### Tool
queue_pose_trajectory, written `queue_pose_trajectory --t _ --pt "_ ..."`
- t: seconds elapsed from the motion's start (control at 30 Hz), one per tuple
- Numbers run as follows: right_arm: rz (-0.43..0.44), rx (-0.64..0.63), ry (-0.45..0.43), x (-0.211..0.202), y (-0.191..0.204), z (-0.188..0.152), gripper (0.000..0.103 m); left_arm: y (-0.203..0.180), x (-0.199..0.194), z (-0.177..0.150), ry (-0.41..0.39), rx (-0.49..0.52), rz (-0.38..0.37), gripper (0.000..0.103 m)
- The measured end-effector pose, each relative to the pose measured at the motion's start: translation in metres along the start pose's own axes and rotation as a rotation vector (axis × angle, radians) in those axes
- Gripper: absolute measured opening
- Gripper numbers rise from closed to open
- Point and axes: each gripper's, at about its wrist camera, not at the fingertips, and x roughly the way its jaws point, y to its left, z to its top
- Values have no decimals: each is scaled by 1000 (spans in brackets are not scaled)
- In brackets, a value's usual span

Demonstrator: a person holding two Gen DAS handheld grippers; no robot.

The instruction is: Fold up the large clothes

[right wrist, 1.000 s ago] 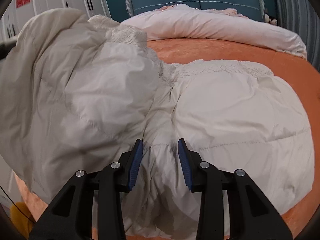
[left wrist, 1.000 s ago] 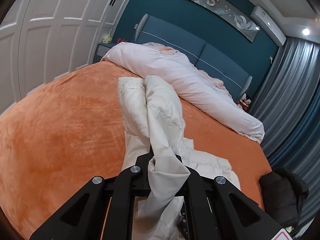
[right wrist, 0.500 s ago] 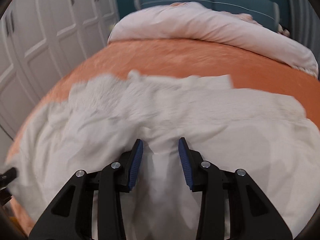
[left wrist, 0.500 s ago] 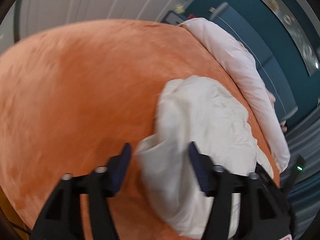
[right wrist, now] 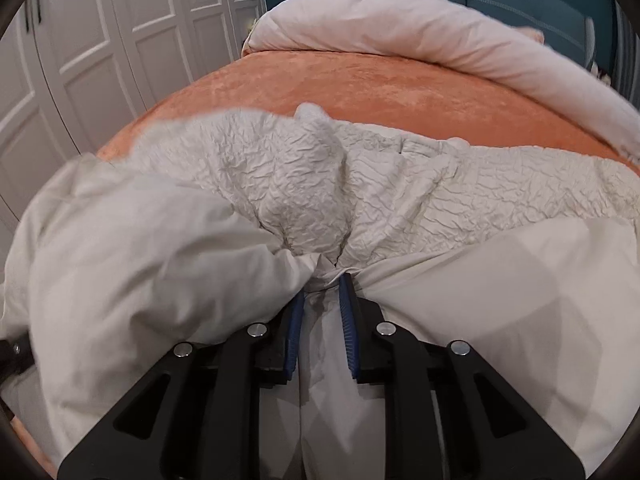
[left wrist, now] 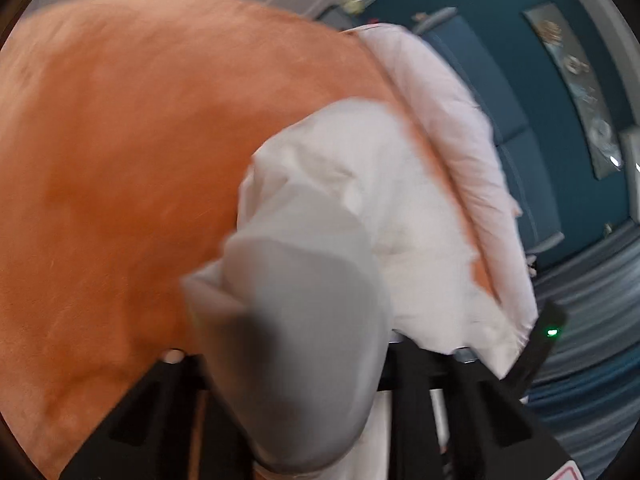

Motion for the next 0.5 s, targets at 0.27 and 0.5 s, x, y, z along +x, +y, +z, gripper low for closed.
queue_pose_trajectory --t 0.27,0.5 --pt "83 243 -112 -122 -83 -72 19 -116 -61 -17 -111 327 -103 9" --pt "170 337 -74 -118 -109 -134 17 -217 -60 -76 -95 570 -179 9"
